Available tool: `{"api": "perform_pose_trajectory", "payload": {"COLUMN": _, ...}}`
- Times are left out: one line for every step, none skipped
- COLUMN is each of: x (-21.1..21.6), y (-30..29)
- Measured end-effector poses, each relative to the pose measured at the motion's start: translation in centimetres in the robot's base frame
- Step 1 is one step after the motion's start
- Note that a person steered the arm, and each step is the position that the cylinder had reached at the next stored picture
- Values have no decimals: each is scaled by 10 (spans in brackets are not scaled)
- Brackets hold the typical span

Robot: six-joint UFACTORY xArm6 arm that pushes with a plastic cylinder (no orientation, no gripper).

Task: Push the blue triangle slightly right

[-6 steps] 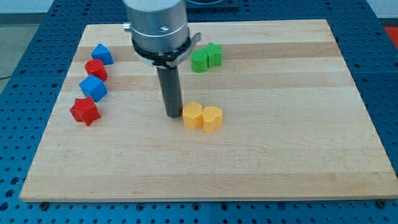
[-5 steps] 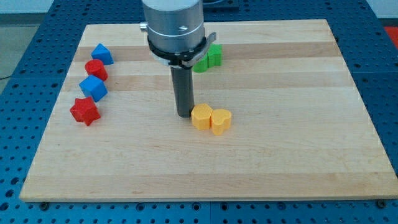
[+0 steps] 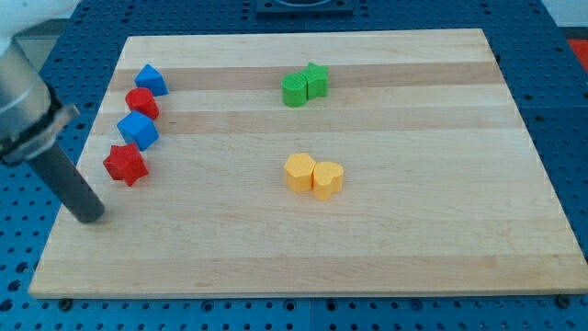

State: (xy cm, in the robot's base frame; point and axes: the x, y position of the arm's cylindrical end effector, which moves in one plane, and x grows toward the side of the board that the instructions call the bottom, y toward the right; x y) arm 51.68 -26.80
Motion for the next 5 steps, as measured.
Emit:
{"api": "perform_pose_trajectory", "payload": {"x": -52, "y": -25}}
{"api": "perform_pose_trajectory", "payload": {"x": -78, "y": -37}}
{"api": "perform_pose_trajectory", "payload": {"x": -117, "y": -36}}
{"api": "perform_pose_trajectory", "payload": {"x": -187, "y": -27}}
{"api": "perform_pose_trajectory", "payload": {"x": -219, "y": -3}}
